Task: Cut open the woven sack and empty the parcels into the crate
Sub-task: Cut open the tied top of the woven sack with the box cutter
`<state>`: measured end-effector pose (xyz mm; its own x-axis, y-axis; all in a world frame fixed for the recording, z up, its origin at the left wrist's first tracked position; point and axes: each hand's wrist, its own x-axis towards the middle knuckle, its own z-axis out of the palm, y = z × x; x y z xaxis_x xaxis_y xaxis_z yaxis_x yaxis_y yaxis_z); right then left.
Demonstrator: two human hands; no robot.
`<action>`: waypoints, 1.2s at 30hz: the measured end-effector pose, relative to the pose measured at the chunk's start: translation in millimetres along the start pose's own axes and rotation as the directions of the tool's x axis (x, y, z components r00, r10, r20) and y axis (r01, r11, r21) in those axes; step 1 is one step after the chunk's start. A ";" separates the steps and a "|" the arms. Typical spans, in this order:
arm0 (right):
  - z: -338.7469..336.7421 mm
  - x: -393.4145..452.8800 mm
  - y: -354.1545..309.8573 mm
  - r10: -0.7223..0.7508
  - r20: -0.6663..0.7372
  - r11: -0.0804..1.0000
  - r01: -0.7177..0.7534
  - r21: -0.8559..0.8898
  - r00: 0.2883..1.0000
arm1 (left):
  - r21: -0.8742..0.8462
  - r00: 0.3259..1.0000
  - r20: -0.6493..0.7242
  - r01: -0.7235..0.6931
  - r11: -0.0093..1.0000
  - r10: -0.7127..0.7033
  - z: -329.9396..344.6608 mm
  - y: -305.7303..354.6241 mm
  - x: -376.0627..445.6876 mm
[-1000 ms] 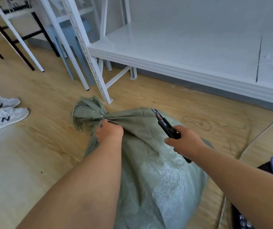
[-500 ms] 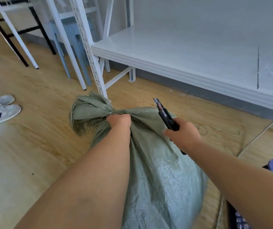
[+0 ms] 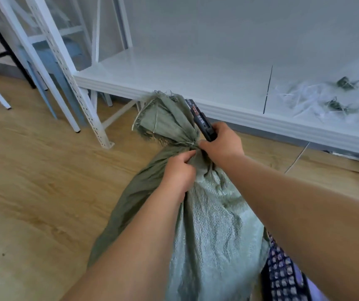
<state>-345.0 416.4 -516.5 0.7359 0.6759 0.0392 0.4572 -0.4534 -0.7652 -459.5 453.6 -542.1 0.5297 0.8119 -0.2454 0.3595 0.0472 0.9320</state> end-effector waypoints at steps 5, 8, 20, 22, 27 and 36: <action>-9.0 -2.1 29.3 0.154 0.115 0.988 -0.151 -0.036 0.981 | 0.108 0.999 0.009 -0.050 0.993 0.049 9.7 -11.4 -42.0; -1.3 -14.6 41.7 0.184 0.167 0.980 -0.195 0.049 0.969 | 0.200 0.993 0.007 -0.118 0.973 0.119 13.5 -18.7 -55.2; 11.4 -70.8 69.5 0.366 0.083 0.717 -0.338 0.610 0.927 | 0.695 0.906 -0.061 -0.262 0.670 0.419 21.0 -8.8 -36.8; 6.1 -70.7 70.5 0.419 0.150 0.657 -0.413 0.630 0.896 | 0.676 0.931 -0.025 -0.254 0.692 0.365 21.3 -10.4 -33.7; -2.4 -71.6 71.2 0.469 0.189 0.614 -0.472 0.633 0.863 | 0.653 0.835 -0.136 -0.329 0.682 0.533 26.0 -10.1 -38.2; 0.7 -83.4 60.2 0.408 0.007 0.675 -0.307 0.671 0.913 | 0.614 0.716 -0.243 -0.409 0.675 0.654 14.9 -4.7 -42.1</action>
<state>-379.2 333.1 -566.3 0.8550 0.4360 -0.2809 -0.2520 -0.1241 -0.9597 -472.0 410.5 -540.1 0.4282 0.7537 0.4986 0.4981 -0.6572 0.5657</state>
